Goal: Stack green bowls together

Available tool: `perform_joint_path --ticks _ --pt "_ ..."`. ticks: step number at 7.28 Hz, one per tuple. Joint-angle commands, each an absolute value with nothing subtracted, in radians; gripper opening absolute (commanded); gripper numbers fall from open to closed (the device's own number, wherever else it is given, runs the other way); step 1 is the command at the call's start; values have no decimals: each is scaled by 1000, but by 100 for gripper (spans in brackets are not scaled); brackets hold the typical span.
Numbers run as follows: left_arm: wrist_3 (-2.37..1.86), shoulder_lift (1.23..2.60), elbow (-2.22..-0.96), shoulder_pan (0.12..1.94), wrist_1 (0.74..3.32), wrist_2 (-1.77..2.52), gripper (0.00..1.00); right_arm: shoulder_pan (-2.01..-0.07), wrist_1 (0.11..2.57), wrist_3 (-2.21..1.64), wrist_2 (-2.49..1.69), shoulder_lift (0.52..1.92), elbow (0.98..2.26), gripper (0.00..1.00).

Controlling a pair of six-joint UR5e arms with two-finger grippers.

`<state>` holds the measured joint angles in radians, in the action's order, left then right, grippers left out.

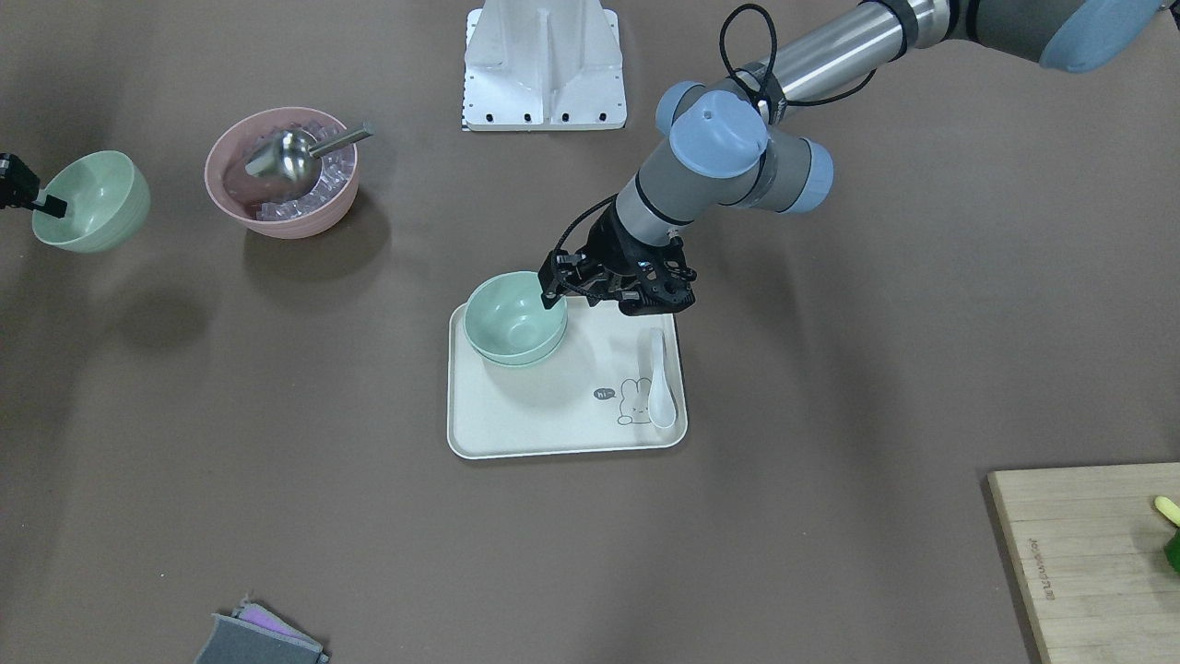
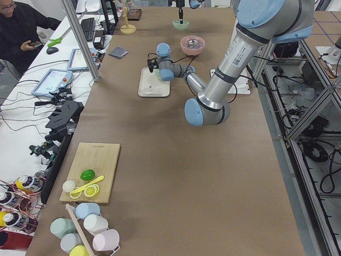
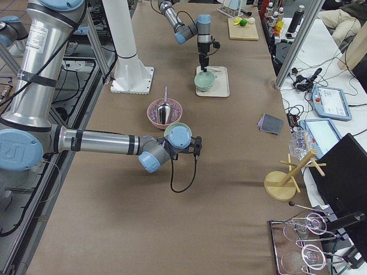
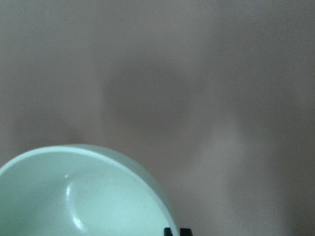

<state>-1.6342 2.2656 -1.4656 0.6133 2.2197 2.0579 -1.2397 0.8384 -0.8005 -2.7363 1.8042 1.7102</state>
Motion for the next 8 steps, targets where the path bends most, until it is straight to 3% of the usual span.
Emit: perform_joint_path --ticks 1,4,6,8 --pt "-1634 2246 -1512 693 2210 2130 98 -1334 899 -819 -2856 1685 1712 0" --pt "-1552 2153 -1554 955 2201 2431 98 -1236 896 -1220 -2846 1382 1721 0" --pt "-1503 2114 -1568 1002 2201 2463 98 -1015 897 -1436 -2646 1222 1729 0" --pt "-1502 2102 -1568 1002 2201 2465 98 -822 900 -1514 -2429 1174 1735 0"
